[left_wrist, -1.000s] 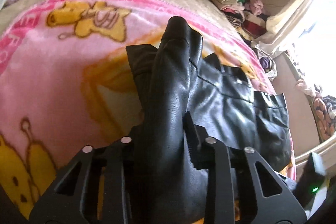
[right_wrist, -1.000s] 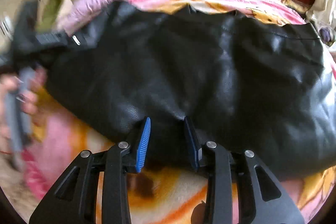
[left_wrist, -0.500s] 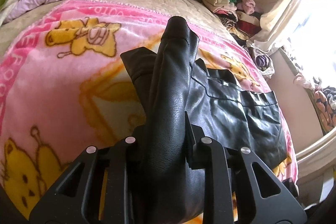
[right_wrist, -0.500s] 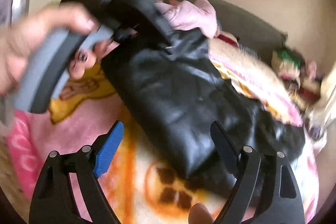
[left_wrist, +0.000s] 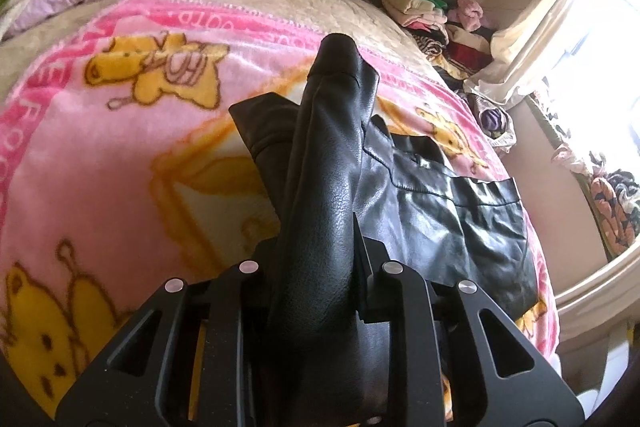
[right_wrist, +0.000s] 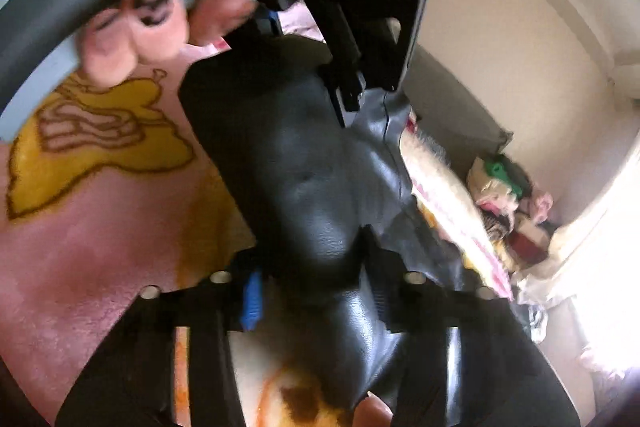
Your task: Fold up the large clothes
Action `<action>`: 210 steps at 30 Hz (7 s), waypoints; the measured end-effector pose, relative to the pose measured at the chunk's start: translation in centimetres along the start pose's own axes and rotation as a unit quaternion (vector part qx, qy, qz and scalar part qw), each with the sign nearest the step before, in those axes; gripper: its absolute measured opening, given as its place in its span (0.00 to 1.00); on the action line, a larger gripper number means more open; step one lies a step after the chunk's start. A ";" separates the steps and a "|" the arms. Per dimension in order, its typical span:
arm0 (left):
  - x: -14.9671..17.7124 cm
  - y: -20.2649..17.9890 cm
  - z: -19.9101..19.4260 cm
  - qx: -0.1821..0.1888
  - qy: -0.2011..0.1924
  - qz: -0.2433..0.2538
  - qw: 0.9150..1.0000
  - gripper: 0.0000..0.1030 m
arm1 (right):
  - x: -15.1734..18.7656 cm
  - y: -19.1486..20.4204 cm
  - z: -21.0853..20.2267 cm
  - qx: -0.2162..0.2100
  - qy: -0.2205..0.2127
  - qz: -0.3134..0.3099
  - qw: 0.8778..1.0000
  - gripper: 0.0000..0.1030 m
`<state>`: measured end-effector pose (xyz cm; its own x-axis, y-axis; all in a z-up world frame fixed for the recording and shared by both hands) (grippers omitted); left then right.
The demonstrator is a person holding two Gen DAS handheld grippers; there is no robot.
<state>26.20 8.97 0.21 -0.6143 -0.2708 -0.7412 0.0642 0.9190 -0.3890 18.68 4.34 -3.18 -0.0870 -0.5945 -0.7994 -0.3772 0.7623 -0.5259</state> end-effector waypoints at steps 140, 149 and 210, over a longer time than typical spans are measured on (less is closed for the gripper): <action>6.8 -12.5 5.1 0.021 0.035 0.119 0.992 0.91 | 16.2 -31.4 -0.4 -0.034 0.053 0.623 0.779 0.17; 8.4 -13.3 6.1 0.025 0.055 0.134 0.989 0.91 | 18.9 -30.1 -0.2 0.026 0.098 0.565 0.819 0.32; 9.7 -15.6 -3.3 0.026 -0.029 0.166 0.985 0.91 | 13.6 -23.8 -17.8 0.101 0.054 0.481 0.869 0.96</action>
<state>16.63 -7.09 0.86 -0.5063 0.0244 -0.8620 0.2948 0.9443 -0.1464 10.07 -26.40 3.60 -0.3626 0.3312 -0.8711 0.0866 0.9426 0.3224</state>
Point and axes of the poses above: each gripper's, at about its wrist camera, not at the fingertips, and z roughly the way its jaws point, y to its left, x to its underside, the point moved 1 cm from there along z, roughly the way its jaws point, and after that the axes turned 12 degrees about -y, right-handed, at the moved point
